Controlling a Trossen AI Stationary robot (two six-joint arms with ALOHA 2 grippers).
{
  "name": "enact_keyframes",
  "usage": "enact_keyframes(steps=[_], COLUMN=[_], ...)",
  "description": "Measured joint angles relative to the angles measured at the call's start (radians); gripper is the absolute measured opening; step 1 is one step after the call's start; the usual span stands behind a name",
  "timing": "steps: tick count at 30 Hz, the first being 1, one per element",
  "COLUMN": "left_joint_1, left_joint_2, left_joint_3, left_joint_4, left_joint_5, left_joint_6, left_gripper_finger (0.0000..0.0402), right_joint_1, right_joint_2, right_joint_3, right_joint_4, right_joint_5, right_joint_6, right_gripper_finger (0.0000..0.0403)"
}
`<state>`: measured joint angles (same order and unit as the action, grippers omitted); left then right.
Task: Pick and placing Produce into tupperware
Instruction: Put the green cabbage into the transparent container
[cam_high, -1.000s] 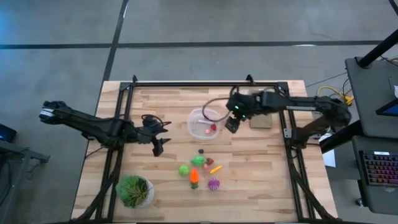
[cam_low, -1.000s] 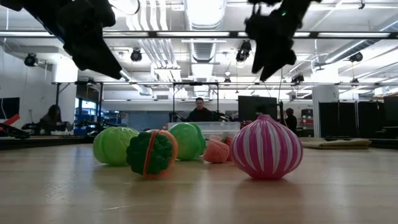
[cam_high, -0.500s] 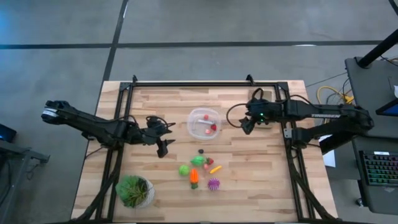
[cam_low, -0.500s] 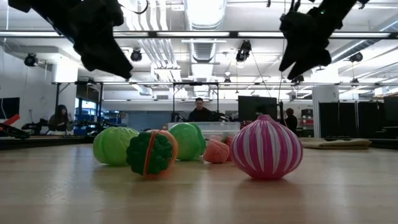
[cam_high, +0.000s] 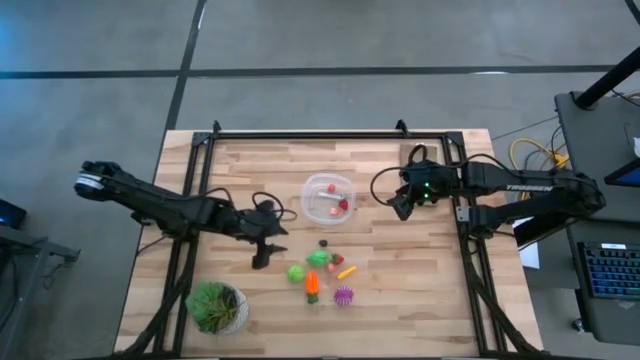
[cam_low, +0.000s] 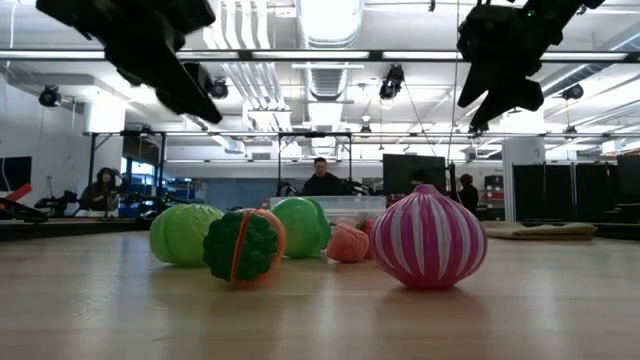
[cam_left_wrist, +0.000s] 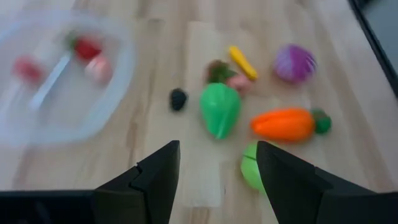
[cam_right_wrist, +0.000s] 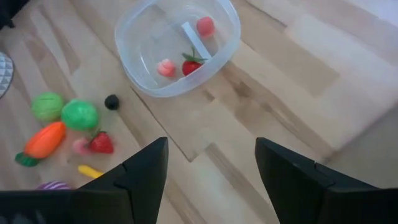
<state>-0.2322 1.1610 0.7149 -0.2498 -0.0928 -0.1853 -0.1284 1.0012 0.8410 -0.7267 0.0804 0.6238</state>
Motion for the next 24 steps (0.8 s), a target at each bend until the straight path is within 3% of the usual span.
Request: enact_keyframes(steps=[3,11,13,17,20,24], left_joint_1=[-0.001,-0.043,-0.051,-0.048,-0.052,-0.050], left_joint_2=[0.021,0.067,0.086,0.141,0.182,0.236], left_joint_3=[0.042,0.133,0.153,0.184,0.211,0.253], left_joint_4=[-0.061,-0.255,-0.265,-0.269,-0.260,-0.257], left_joint_5=[0.008,0.033,0.031,0.032,0.052,0.179], left_joint_6=[0.064,-0.011,-0.146,-0.555,-0.673,-0.802], left_gripper_finger=[0.0199,0.0199,0.0199,0.0199,0.0199,0.0198], right_joint_1=[0.000,0.000,0.000,0.000,0.000,0.000], right_joint_2=[0.000,0.000,0.000,0.000,-0.001,-0.008], right_joint_3=[0.000,0.000,0.000,0.000,0.000,0.000], right_joint_4=[-0.001,-0.001,-0.002,-0.006,-0.011,-0.037], right_joint_5=[-0.010,-0.013,-0.013,-0.013,-0.013,-0.015], right_joint_6=[0.000,0.000,-0.020,-0.096,-0.111,-0.126], right_gripper_finger=[0.0233,0.0233,0.0233,0.0233,0.0233,0.0233])
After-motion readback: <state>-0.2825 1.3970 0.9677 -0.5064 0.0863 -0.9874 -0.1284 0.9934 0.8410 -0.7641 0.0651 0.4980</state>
